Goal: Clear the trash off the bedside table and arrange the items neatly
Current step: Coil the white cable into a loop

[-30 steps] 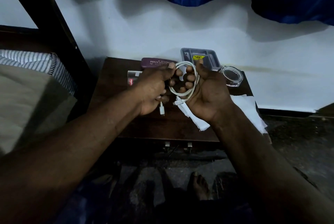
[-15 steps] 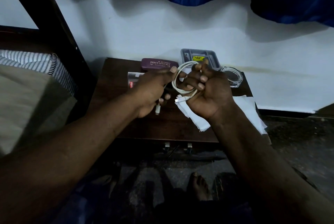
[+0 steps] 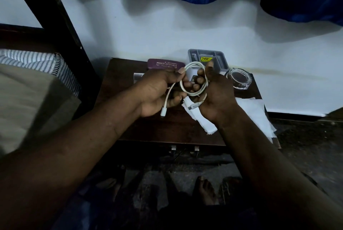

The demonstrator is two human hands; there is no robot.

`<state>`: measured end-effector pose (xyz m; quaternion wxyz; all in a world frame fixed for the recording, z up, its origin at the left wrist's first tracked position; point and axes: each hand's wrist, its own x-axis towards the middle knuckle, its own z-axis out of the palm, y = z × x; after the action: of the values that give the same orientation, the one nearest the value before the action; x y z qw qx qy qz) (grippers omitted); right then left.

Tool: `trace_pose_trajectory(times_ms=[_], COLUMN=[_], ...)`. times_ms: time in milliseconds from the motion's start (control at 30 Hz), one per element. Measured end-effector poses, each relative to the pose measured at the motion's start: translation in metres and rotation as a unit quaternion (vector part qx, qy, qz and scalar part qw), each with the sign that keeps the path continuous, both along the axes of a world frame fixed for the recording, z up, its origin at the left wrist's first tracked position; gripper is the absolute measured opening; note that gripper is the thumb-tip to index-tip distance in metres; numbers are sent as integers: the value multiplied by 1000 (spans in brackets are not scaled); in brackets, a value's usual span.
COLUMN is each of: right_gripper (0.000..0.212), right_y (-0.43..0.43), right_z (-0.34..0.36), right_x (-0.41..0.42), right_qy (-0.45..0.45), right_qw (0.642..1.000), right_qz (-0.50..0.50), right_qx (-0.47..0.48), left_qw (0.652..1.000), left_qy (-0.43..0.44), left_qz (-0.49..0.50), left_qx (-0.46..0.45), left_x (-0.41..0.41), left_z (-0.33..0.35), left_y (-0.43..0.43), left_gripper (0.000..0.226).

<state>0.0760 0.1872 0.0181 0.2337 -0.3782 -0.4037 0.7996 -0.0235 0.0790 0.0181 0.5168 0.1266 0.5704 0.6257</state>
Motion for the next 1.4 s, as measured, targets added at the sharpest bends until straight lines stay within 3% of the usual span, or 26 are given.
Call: trace_pose_trajectory(times_ms=[133,200,333,467,533,600,667,800,900,1000,1133,1233,1400], right_gripper=[45,47,43,37,37,28,17,8,20,28,14,8,33], right_y=[2,5,10,-3,-16,-29,-36,-28,-10,9,20,17,11], right_z=[-8,-10,-12,-12,-10,-10,-8,0,8,12,6,1,-2], right_x=[1,2,4,13,13,12,14,20,27,34,33,27,18], right_qy=[-85,-127,-241,-286,-247,-156,-116,-129,-118,-98,-130,-113,-111], right_qw=[993,977,887,833,878,943,958,941,933,929,905,934,974], right_qz=[27,43,-26,13,96,176,220,227,214,147,42,11,17], right_qx=[79,165,392,473,398,237,144,214,265,326,402,338,198], left_qw=[999,997,992,988,987,985,986,987,981,981,991,995,992], left_qy=[-54,-65,-77,-61,-64,-63,-29,68,140,149,108,67,33], left_qz=[9,34,95,134,141,150,150,137,132,120,74,34,30], left_qx=[6,9,27,38,48,63,64,44,12,-1,33,70,117], left_x=[3,3,-3,-5,-2,1,2,-3,-8,-8,-3,3,4], left_z=[2,2,3,6,8,10,11,8,4,1,4,6,6], left_y=[2,4,6,9,11,14,16,14,13,13,14,13,12], left_gripper=[21,24,28,34,39,39,33,29,29,30,27,27,19])
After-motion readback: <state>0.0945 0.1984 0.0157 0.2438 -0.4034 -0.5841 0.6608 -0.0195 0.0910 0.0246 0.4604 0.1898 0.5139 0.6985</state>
